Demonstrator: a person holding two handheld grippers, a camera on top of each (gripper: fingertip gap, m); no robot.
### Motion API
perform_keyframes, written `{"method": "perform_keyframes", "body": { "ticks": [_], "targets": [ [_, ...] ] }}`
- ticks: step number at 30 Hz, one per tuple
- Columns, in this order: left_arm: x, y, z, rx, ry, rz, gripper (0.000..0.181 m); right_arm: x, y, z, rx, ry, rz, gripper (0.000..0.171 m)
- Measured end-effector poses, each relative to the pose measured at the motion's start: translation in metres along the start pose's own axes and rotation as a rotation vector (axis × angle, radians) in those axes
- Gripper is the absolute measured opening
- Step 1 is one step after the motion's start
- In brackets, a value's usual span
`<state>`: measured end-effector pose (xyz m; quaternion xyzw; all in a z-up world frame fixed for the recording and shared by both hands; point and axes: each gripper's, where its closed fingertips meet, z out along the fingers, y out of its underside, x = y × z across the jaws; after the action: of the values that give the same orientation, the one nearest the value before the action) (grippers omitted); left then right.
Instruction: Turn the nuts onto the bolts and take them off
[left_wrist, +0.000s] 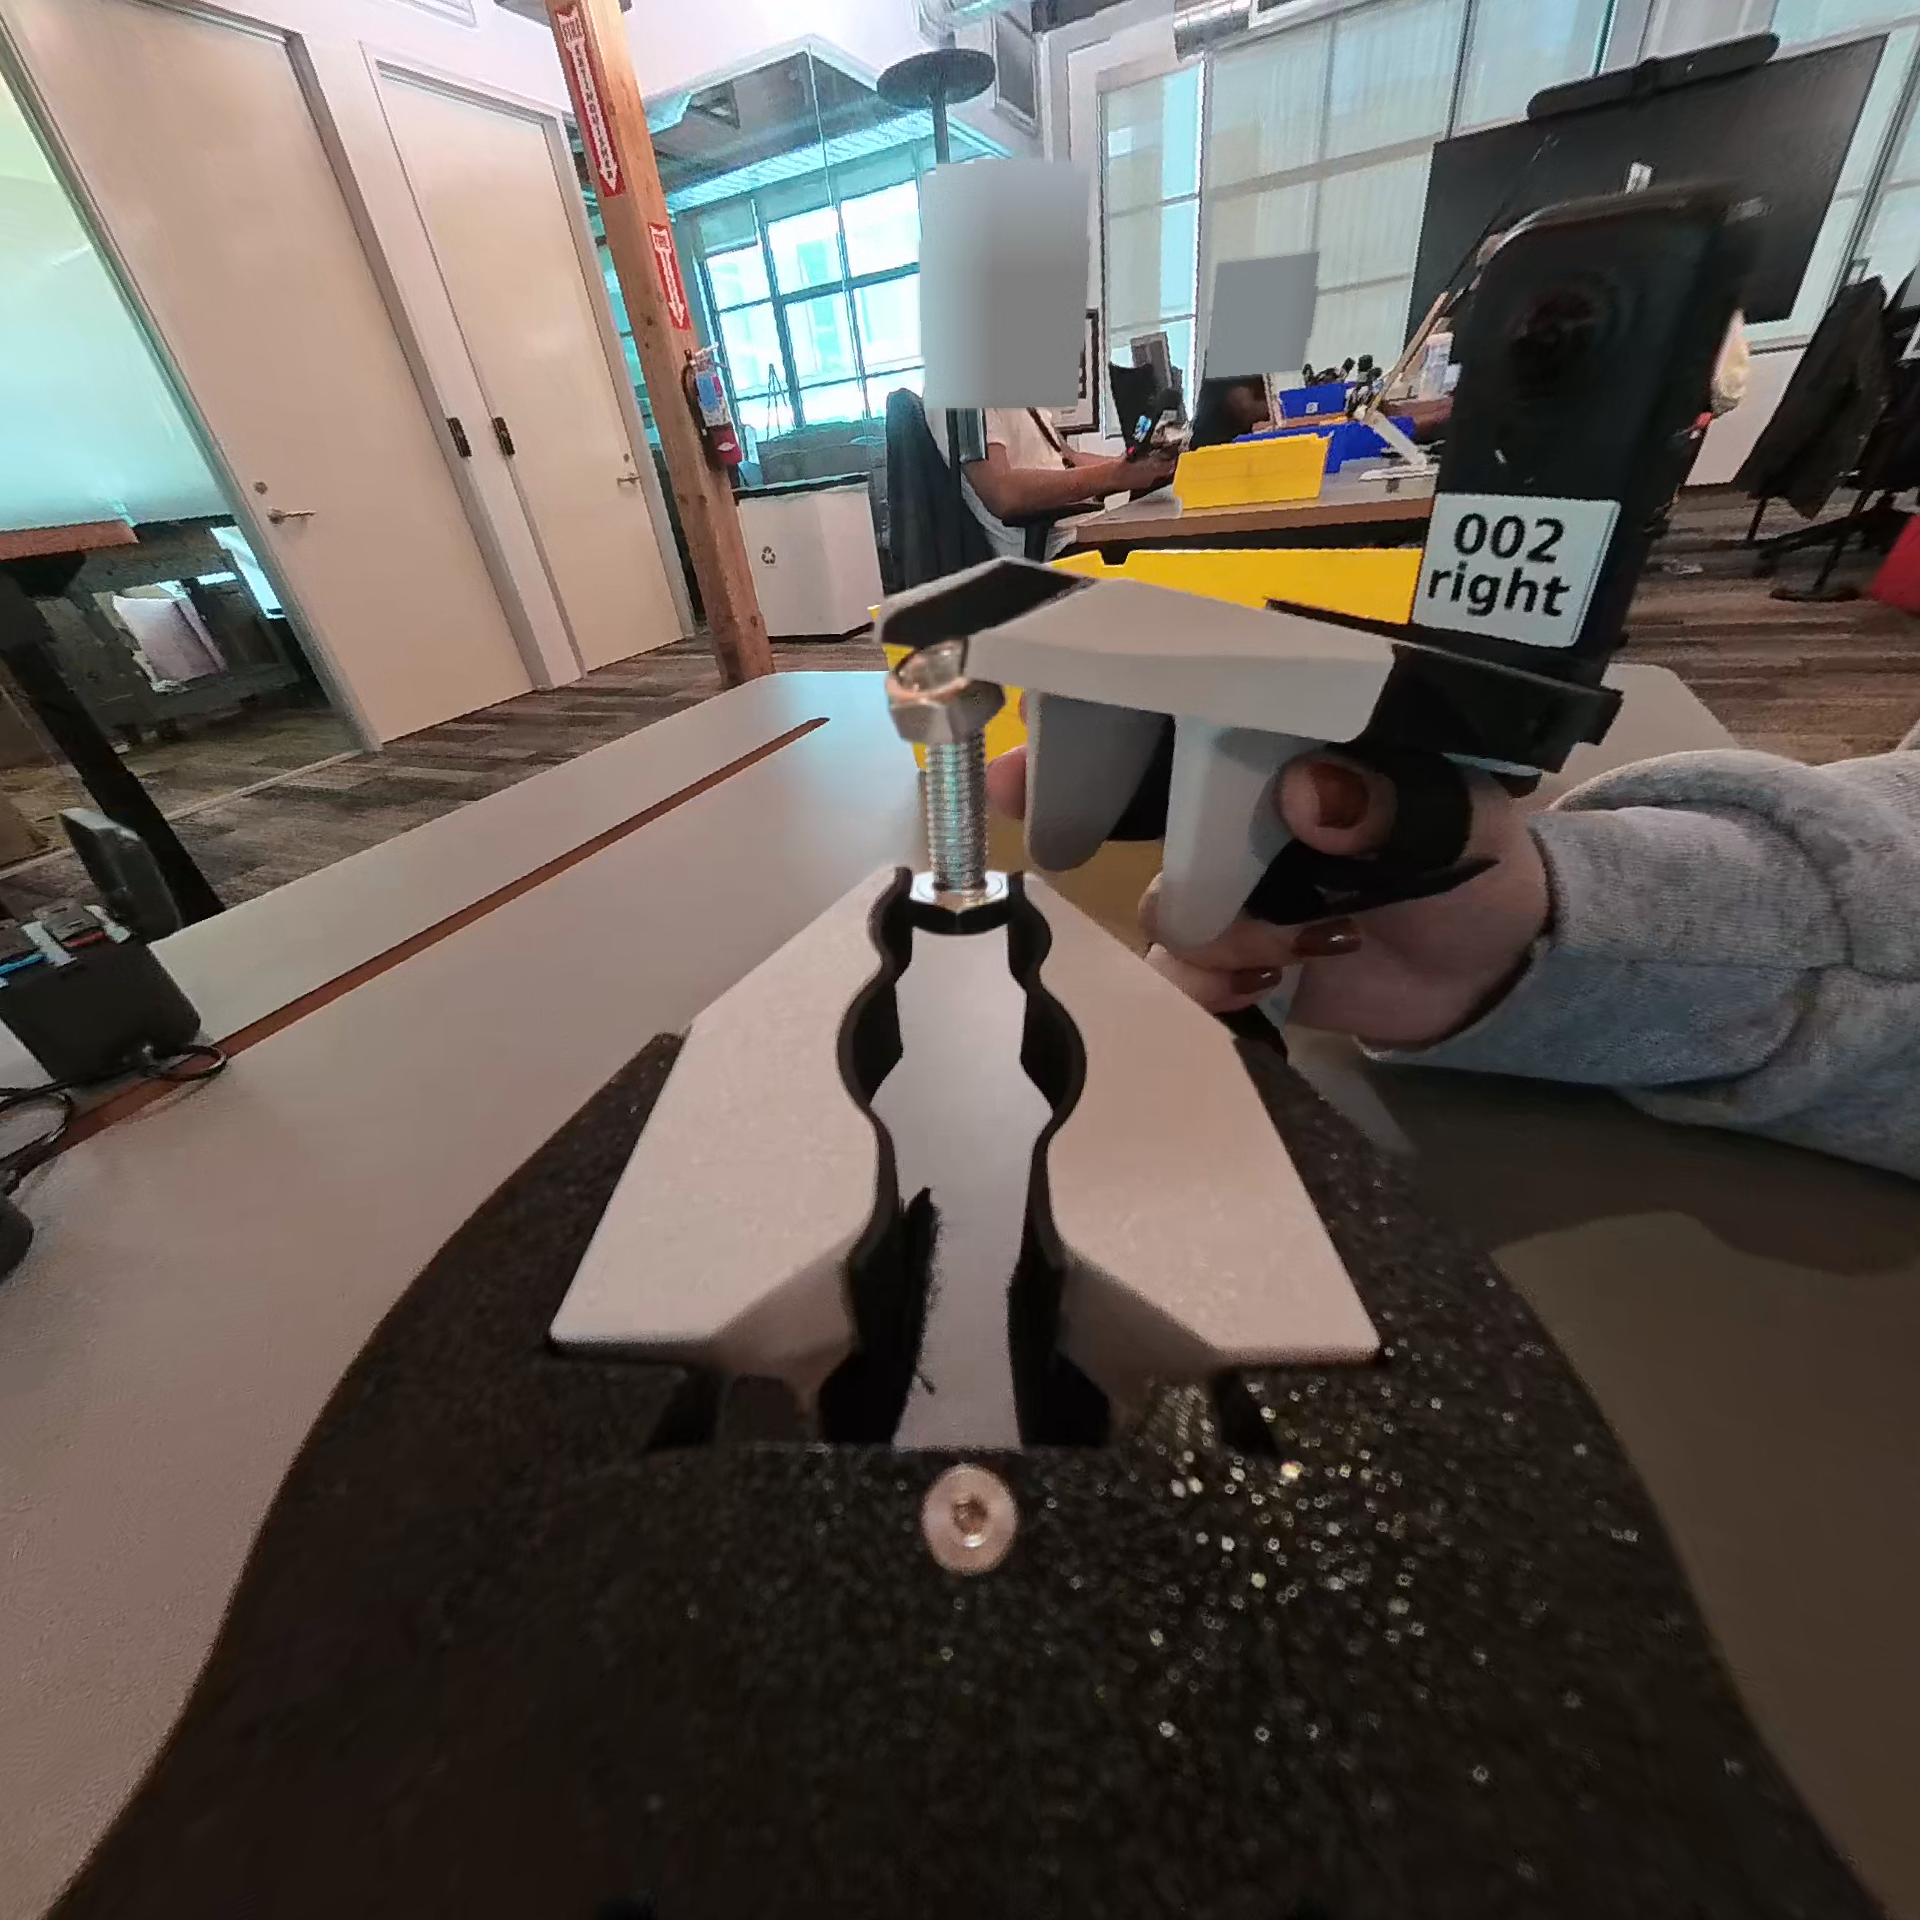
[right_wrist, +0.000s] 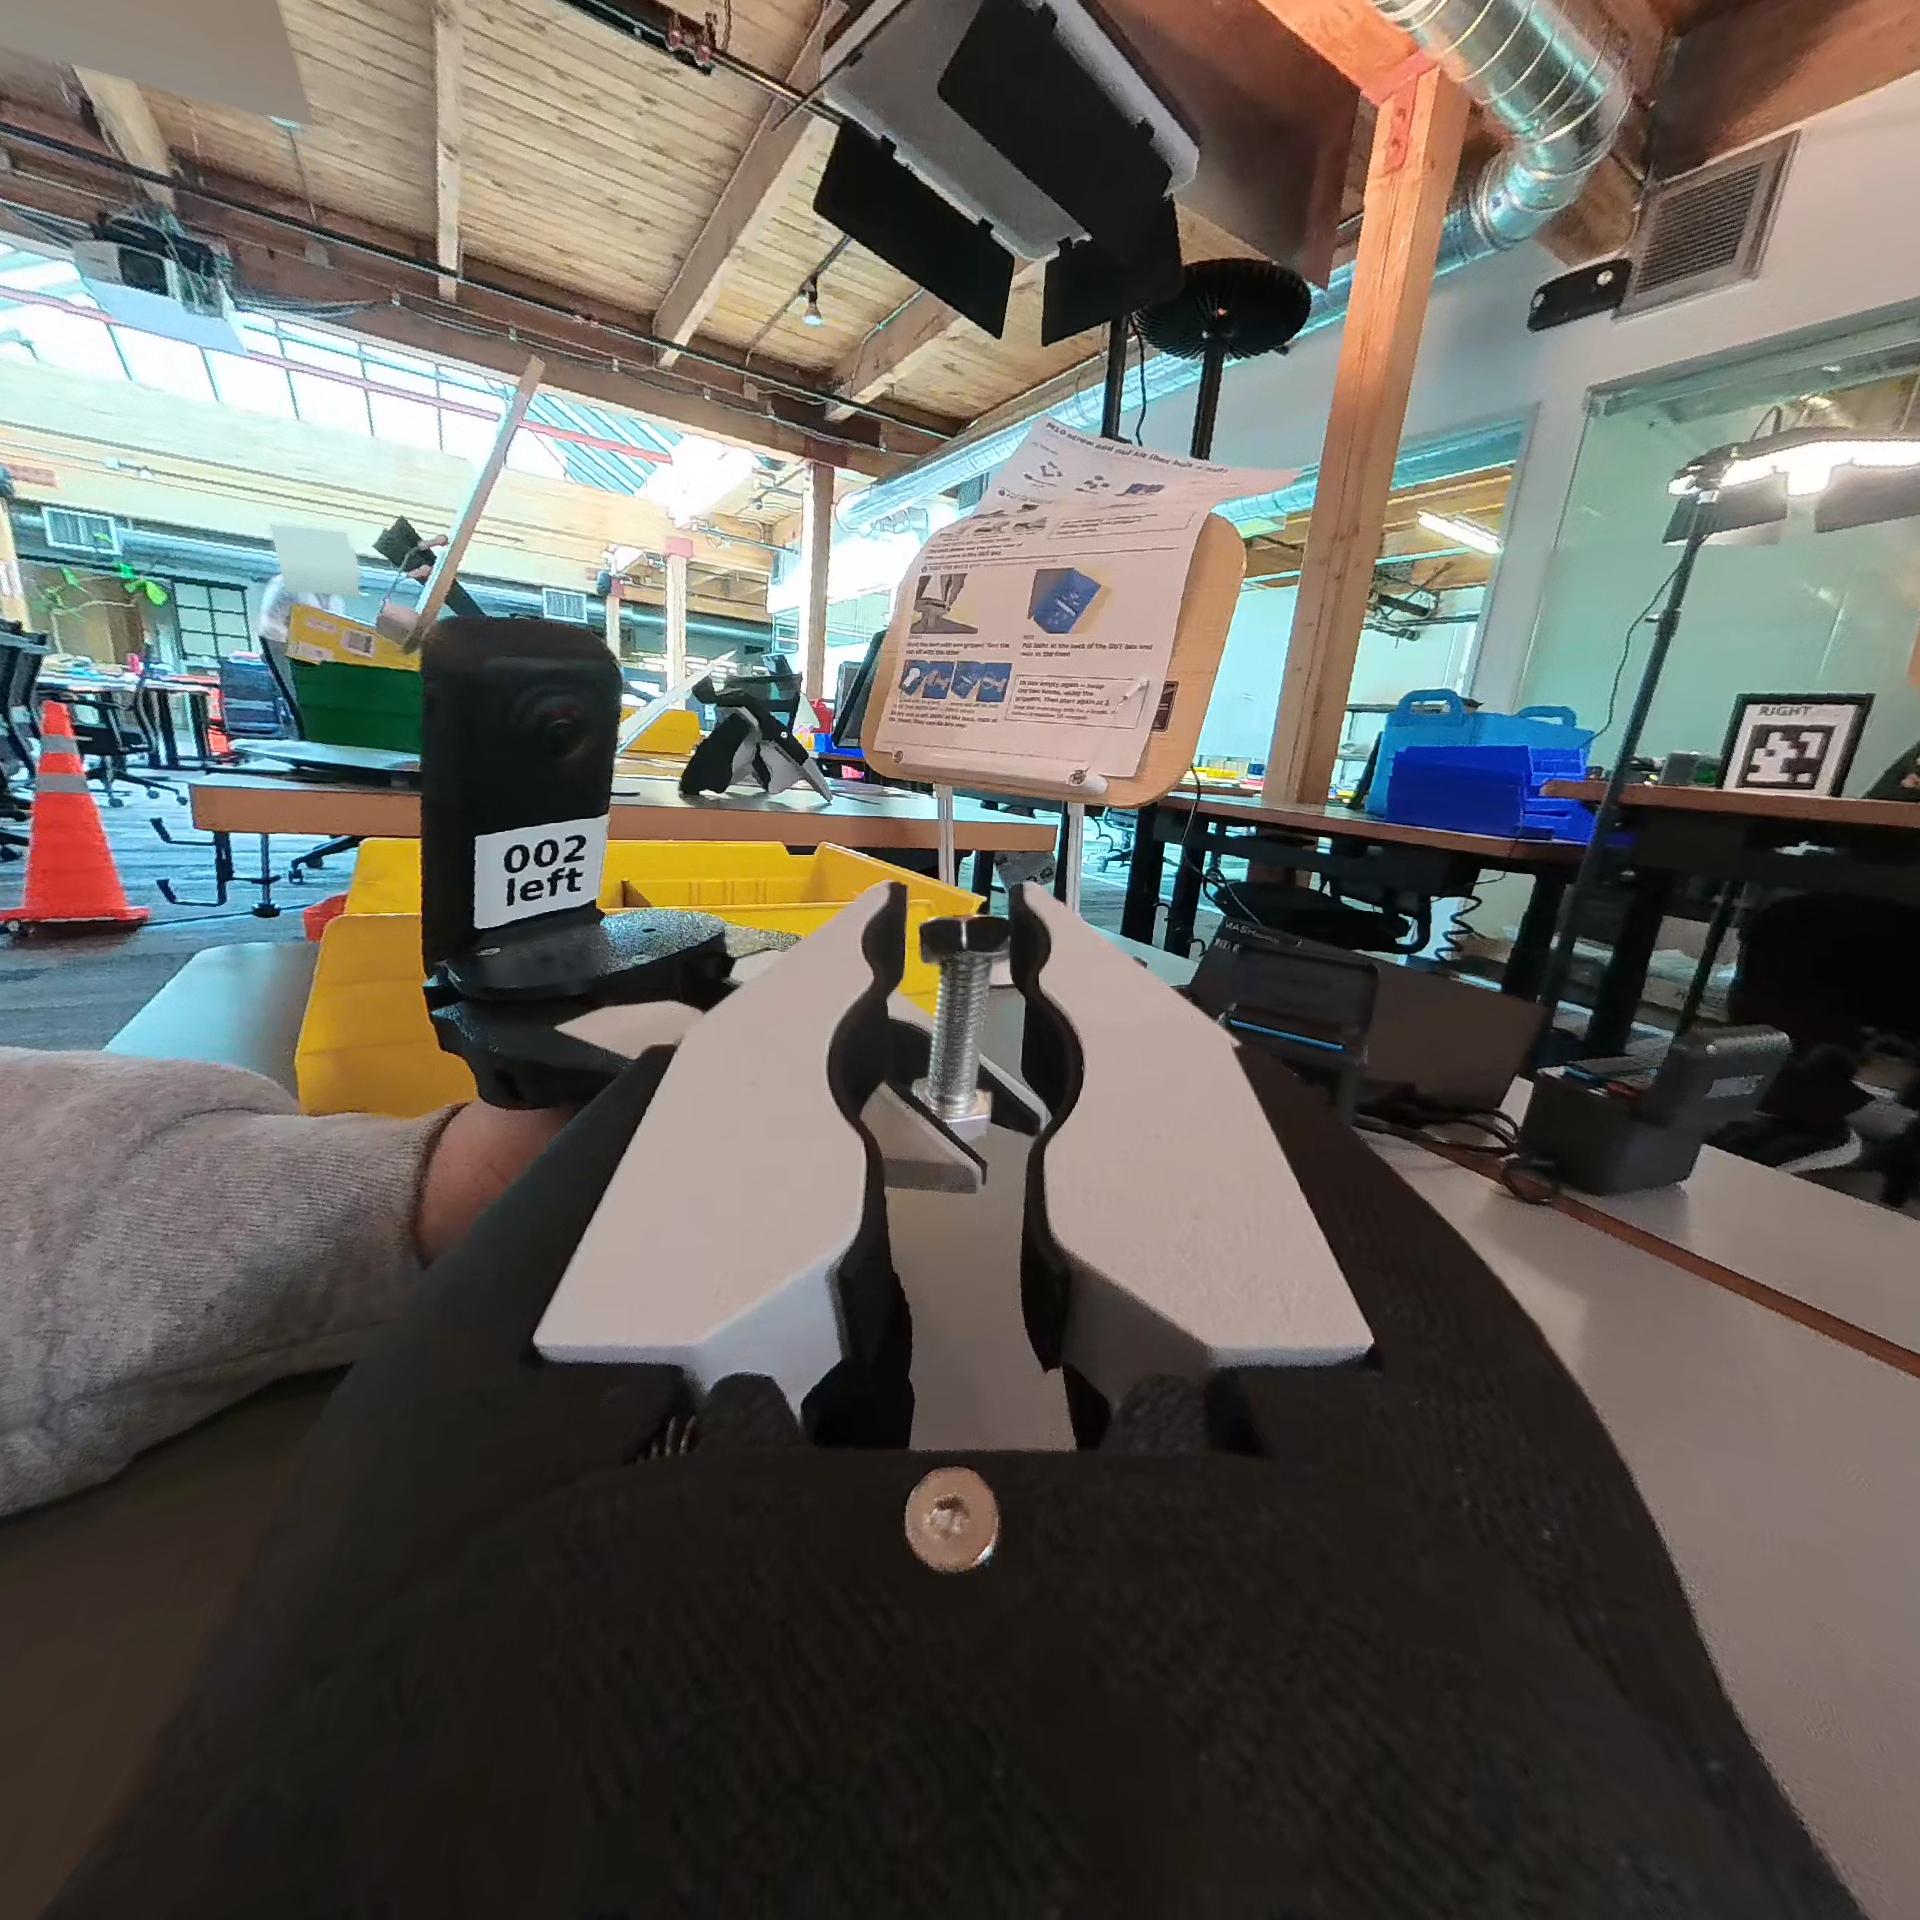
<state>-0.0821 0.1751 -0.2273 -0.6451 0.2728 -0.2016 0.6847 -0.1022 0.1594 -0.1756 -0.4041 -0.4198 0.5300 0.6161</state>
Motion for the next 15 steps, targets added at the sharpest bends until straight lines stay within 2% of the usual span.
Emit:
{"method": "perform_keyframes", "body": {
  "ticks": [4,15],
  "targets": [
    [0.001,0.003,0.001,-0.019,-0.001,0.018,0.016,0.002,0.001,-0.001,-0.01,0.005,-0.004,0.011],
    [-0.011,0.016,0.0,-0.121,-0.096,0.093,0.016,0.012,0.015,-0.003,-0.118,0.013,-0.004,0.009]
  ]
}}
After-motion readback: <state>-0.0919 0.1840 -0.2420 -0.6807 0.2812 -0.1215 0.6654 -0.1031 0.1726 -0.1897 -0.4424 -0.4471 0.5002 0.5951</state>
